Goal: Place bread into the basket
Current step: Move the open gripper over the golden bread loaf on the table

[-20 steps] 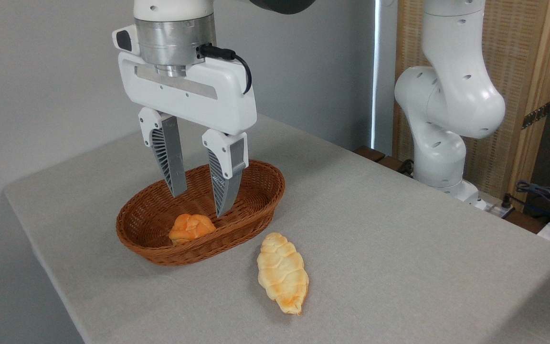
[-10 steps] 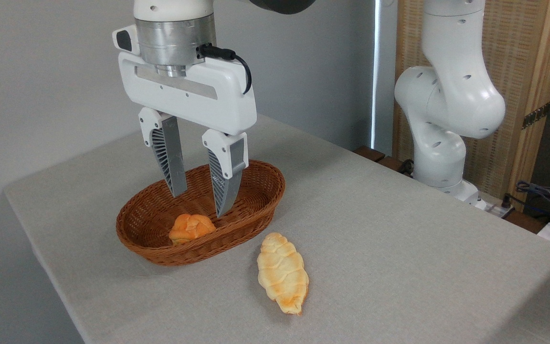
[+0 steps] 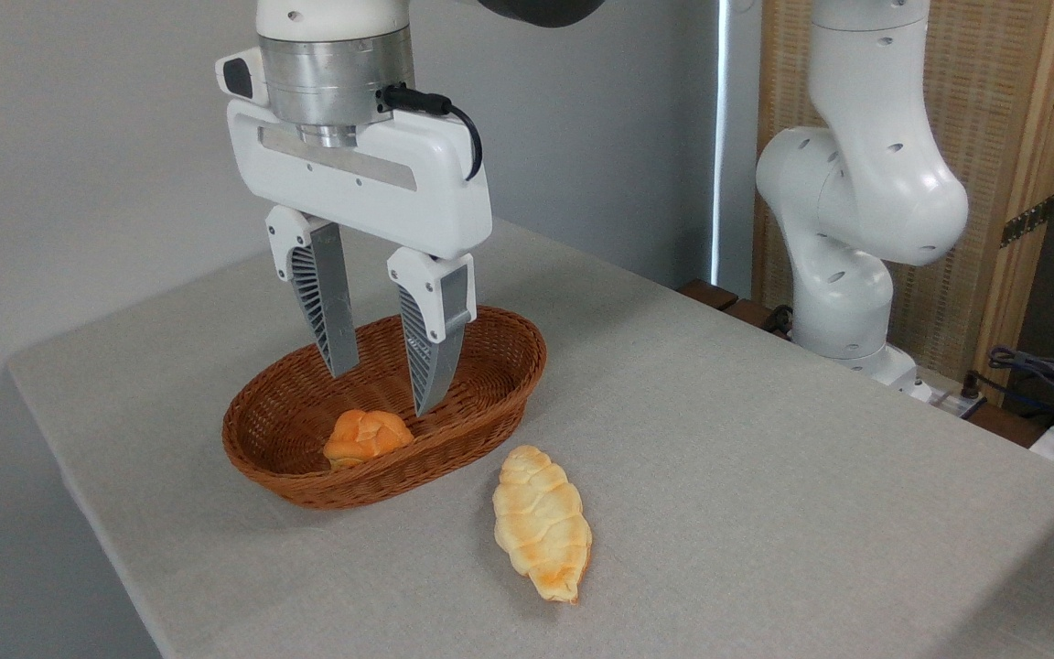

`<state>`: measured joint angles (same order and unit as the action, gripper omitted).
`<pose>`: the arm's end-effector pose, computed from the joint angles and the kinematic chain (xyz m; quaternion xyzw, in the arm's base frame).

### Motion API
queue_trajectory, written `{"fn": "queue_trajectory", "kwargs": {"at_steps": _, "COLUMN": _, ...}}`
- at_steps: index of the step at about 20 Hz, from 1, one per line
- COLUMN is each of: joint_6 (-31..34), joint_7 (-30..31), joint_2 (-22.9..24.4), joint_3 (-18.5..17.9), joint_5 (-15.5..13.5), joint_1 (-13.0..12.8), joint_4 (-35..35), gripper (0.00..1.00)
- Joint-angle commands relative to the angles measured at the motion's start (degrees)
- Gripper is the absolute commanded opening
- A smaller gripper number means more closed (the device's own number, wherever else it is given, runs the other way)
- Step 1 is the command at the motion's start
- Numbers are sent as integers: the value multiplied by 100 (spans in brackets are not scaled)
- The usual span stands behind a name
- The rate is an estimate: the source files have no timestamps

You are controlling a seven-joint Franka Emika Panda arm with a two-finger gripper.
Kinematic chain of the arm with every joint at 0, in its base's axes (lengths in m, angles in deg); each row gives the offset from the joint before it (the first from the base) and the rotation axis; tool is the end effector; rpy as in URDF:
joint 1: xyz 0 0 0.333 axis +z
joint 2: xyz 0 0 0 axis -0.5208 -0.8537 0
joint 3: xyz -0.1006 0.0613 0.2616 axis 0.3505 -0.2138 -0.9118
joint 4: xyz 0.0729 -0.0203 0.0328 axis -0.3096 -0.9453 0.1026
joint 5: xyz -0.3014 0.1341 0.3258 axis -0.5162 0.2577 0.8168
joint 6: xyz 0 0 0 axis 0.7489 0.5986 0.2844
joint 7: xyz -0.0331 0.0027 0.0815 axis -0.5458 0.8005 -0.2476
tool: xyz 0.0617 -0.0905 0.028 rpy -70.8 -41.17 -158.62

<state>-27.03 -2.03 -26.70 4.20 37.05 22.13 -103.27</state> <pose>0.6551 0.0053 0.5600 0.9626 -0.2653 0.0556 0.0040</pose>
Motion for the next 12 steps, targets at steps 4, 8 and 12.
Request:
{"fn": "queue_trajectory", "kwargs": {"at_steps": 4, "joint_6": 321, "joint_7": -114, "joint_2": 35, "joint_3": -36, "joint_5": 27, "joint_1": -15, "joint_4": 26, "gripper": 100}}
{"fn": "queue_trajectory", "kwargs": {"at_steps": 8, "joint_6": 513, "joint_7": -123, "joint_2": 26, "joint_3": -36, "joint_5": 27, "joint_1": -15, "joint_4": -27, "gripper": 100}}
{"fn": "queue_trajectory", "kwargs": {"at_steps": 12, "joint_6": 523, "joint_7": -123, "joint_2": -44, "joint_3": -45, "joint_5": 36, "joint_1": -7, "joint_4": -36, "gripper": 100}}
